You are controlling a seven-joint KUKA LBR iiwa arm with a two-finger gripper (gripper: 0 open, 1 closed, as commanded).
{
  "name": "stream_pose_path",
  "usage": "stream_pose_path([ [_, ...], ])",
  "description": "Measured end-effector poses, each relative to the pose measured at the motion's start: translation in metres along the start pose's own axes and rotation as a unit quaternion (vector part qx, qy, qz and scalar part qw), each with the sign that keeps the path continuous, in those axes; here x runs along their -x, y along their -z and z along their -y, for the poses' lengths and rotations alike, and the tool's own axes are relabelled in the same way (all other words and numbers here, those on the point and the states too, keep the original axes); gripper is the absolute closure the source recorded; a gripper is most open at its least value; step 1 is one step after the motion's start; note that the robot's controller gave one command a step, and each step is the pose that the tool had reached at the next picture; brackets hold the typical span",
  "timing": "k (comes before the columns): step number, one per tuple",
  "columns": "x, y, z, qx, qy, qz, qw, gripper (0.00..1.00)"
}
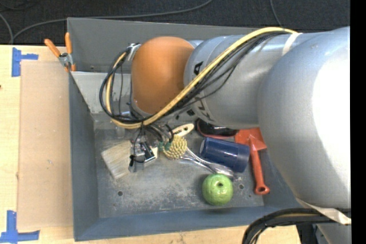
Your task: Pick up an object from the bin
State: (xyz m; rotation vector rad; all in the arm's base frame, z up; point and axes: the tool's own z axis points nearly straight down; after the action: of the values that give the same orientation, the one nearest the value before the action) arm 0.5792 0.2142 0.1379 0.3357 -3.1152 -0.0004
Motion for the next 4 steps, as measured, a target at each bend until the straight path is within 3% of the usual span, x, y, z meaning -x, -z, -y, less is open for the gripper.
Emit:
stream_pose_path([
  [1,0.007,0.021,0.01,0.0,-0.064,0.0049,0.9979,0.0],
  [2,0.004,-0.024,-0.014,0.001,-0.029,0.0029,0.9996,0.0],
  [3,-0.031,-0.053,-0.004,0.0,0.002,0.0044,1.0,1.0],
  [4,-0.031,-0.053,-0.004,0.0,0.0,0.0043,1.0,1.0],
])
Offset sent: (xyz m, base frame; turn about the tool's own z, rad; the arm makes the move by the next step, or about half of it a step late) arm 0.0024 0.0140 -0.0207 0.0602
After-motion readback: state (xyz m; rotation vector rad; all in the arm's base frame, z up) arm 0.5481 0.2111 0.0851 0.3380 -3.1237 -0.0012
